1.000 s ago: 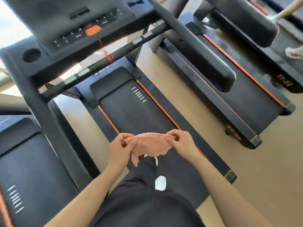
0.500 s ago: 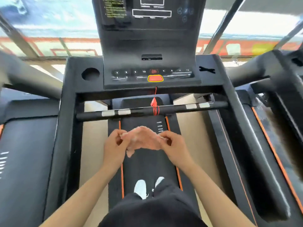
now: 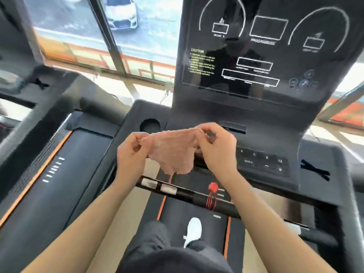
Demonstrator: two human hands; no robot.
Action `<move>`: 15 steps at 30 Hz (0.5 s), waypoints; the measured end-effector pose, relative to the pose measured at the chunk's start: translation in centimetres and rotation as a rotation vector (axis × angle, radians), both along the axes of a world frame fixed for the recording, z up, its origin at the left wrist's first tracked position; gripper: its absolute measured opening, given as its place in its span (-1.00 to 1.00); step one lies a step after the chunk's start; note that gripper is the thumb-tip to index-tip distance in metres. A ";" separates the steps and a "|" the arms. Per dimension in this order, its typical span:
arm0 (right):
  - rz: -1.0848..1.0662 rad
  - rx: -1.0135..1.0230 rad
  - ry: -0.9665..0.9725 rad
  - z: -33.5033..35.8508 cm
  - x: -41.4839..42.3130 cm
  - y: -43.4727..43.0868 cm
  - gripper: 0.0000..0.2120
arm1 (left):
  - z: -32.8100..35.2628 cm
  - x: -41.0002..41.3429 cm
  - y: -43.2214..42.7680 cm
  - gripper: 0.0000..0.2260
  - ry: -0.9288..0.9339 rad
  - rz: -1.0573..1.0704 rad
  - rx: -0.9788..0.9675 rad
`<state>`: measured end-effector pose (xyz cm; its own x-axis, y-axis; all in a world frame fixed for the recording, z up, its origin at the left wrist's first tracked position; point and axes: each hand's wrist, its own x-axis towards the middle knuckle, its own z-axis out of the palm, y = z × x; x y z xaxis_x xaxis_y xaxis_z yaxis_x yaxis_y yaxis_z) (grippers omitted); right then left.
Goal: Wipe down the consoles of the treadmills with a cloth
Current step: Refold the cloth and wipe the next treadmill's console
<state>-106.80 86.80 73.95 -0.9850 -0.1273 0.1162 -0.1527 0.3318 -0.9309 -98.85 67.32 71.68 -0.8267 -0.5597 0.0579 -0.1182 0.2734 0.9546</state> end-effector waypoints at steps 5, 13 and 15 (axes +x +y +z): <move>-0.020 0.050 0.130 3.5 -6.8 -2.8 -0.89 | 1.3 -6.5 -2.2 -0.95 0.028 0.021 0.068; -0.104 0.188 0.349 6.2 -15.3 -6.1 -0.89 | 1.9 -16.8 -6.1 -0.96 0.000 -0.125 0.097; -0.122 0.202 0.371 5.8 -17.1 -6.8 -0.89 | 1.2 -19.4 -7.2 -0.93 -0.016 -0.159 0.084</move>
